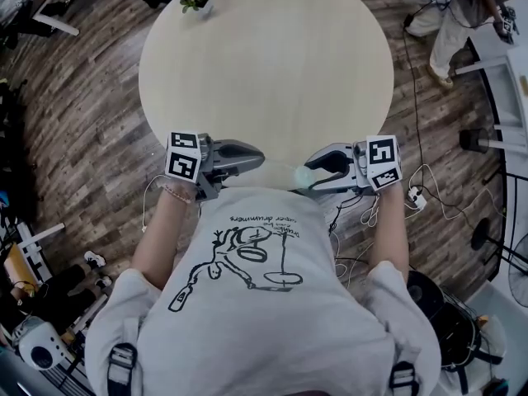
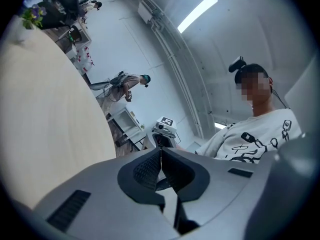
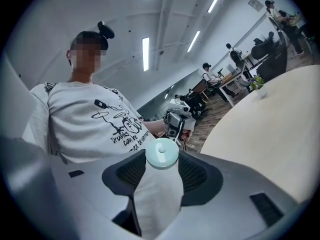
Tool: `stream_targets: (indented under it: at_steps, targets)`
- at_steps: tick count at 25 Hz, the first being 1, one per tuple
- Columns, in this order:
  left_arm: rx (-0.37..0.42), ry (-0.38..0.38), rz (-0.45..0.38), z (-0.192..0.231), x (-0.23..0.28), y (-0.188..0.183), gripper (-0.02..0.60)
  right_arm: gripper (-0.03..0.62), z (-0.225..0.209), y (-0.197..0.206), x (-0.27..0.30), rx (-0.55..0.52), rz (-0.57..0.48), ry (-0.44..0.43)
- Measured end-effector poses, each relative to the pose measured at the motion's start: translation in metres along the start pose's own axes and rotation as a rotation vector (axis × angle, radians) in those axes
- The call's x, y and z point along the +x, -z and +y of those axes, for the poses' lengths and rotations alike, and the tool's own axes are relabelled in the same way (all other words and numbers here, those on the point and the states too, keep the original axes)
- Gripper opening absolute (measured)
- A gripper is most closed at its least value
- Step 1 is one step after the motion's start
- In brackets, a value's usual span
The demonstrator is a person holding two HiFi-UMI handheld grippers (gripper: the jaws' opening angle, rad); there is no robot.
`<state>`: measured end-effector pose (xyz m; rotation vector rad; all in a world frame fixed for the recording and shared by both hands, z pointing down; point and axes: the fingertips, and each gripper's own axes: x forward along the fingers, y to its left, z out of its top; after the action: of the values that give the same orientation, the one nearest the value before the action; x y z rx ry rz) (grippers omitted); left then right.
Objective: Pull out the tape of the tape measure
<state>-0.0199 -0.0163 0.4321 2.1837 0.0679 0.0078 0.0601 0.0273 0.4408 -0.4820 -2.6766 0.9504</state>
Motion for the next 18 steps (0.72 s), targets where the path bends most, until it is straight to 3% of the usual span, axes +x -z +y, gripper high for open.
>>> stream_targets:
  at_steps: [11,18]
  targets:
    - [-0.081,-0.071,-0.058,0.027,-0.031,0.006,0.023,0.215,-0.012,0.02,-0.012,0.073,-0.01,0.014]
    - [-0.139,-0.077,-0.087,0.037,-0.038,0.011,0.023,0.215,-0.019,0.029,-0.016,0.105,-0.002,0.009]
